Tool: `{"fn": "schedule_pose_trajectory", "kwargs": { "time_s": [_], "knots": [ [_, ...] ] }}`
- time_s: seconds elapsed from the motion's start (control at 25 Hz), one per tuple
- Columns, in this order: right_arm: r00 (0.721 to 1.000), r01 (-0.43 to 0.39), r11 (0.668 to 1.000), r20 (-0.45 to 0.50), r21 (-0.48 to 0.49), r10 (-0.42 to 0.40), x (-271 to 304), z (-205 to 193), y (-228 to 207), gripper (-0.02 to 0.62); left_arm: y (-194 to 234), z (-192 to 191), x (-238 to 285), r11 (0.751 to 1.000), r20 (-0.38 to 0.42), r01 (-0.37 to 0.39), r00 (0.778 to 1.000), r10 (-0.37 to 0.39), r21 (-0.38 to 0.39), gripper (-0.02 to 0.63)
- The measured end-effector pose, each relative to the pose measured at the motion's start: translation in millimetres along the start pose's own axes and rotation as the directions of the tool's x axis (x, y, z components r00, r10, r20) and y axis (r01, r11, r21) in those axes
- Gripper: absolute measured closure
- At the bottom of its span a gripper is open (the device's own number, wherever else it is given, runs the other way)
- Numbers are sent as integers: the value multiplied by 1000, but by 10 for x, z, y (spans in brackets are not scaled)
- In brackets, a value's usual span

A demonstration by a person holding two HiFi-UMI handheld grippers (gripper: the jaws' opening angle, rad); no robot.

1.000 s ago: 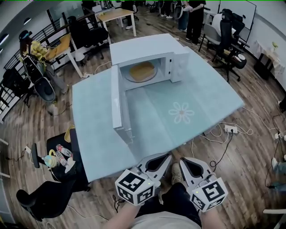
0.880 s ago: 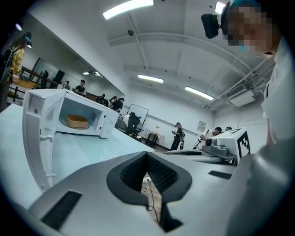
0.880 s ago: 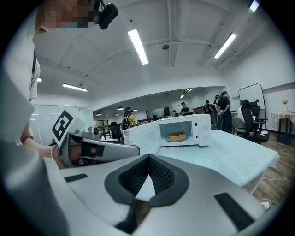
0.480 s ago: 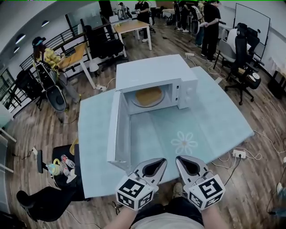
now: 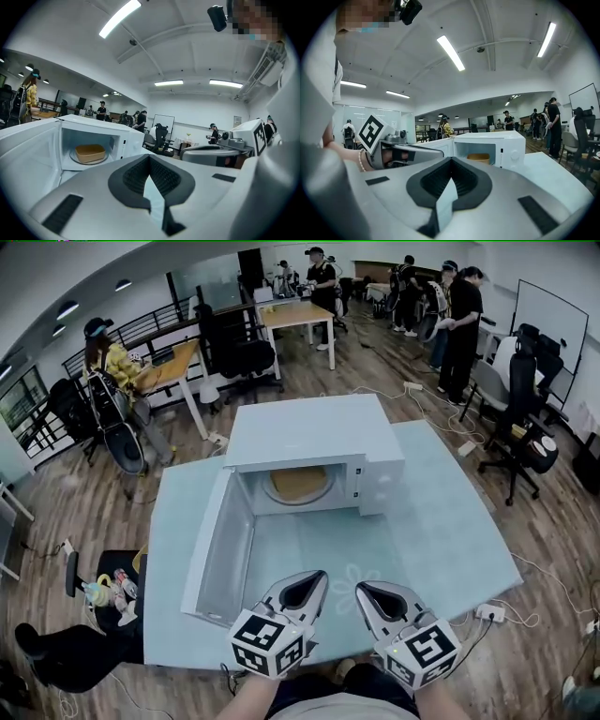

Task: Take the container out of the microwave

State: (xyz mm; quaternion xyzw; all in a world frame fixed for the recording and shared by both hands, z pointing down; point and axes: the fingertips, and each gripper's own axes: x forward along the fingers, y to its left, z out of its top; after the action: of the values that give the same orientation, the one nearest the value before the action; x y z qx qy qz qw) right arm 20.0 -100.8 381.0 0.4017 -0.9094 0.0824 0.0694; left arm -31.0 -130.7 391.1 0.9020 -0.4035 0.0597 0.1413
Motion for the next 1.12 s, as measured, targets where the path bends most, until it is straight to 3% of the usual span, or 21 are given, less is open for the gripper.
{"fn": "schedule_pose_trajectory", "kwargs": {
  "time_s": [0.36,0.6,0.88,1.12],
  "knots": [
    [996,-71,992,-37,99,75,47,-228,-200,588,-149,-218,268,999,-86,-37,996,36,-16,609],
    [997,-69,990,-26,126,73,75,-242,-354,588,-93,-262,411,999,-124,-52,991,52,-2,609],
    [998,-52,991,-14,122,54,167,-233,-498,587,-4,-244,589,999,-122,-34,992,36,11,609],
    [998,-45,989,-43,144,51,358,-284,-646,588,46,-190,771,999,-135,24,991,-21,25,609]
  ]
}}
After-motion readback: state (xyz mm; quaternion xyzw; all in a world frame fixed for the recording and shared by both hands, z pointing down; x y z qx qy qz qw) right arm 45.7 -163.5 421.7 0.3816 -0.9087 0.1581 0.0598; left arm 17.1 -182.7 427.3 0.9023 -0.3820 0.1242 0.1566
